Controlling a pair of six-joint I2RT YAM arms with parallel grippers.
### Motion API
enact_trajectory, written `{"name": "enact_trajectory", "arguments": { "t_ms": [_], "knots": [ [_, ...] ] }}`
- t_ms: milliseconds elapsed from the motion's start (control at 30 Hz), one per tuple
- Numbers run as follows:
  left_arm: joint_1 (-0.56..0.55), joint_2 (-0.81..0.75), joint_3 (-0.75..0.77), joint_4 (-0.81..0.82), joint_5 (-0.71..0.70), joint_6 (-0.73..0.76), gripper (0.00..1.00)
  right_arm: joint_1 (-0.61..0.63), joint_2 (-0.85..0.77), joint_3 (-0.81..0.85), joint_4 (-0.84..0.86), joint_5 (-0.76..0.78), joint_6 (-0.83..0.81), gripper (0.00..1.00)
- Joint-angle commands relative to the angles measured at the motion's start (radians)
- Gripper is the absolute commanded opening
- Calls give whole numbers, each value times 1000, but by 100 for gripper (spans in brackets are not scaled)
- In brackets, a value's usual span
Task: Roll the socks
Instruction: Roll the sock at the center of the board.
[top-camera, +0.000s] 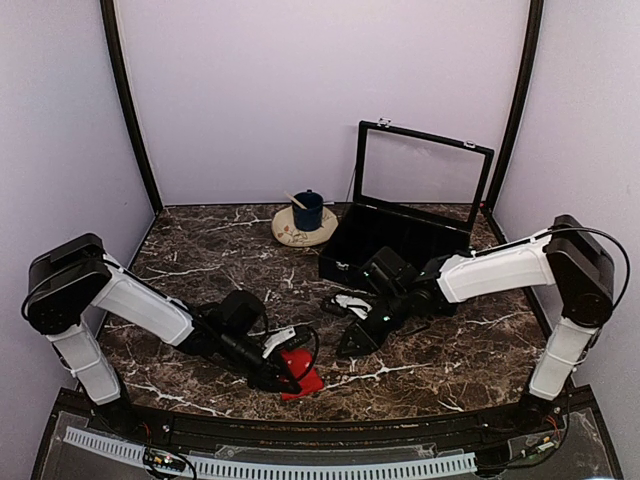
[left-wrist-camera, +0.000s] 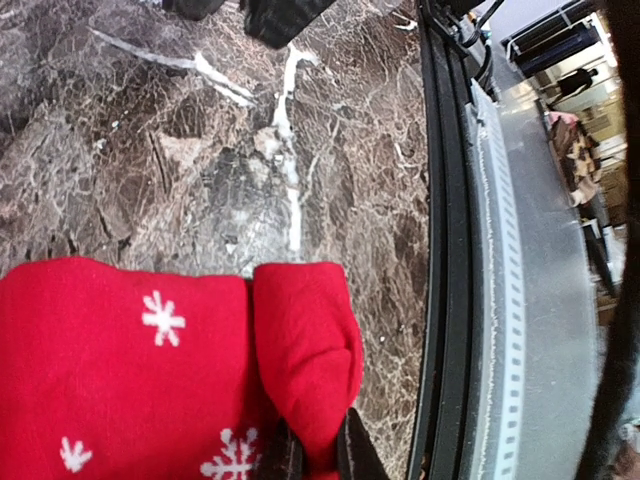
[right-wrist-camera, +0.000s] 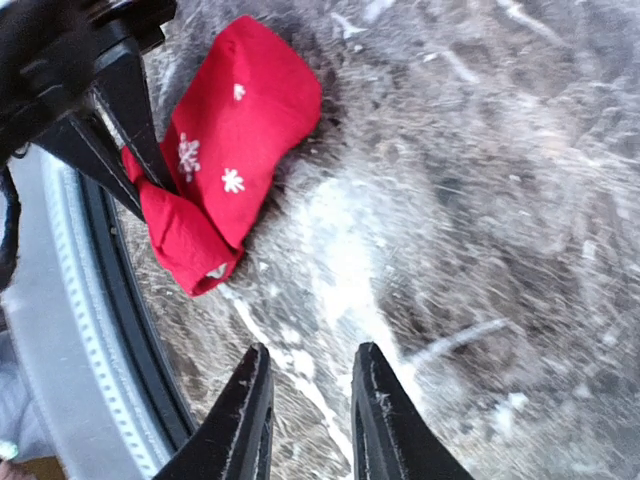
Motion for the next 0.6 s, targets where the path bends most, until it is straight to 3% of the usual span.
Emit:
{"name": "enact_trajectory", "arguments": {
  "t_ms": [0, 300, 567],
  "knots": [
    [36, 72, 38, -61, 122, -34, 0, 45, -87, -50, 82, 154, -33, 26],
    [101, 154, 98, -81, 212, -54, 0, 233, -122, -84, 95, 430, -163, 27],
    [124, 198, 103, -89, 264, -53, 0, 342, -105, -80, 124, 533, -248, 28]
  ]
}}
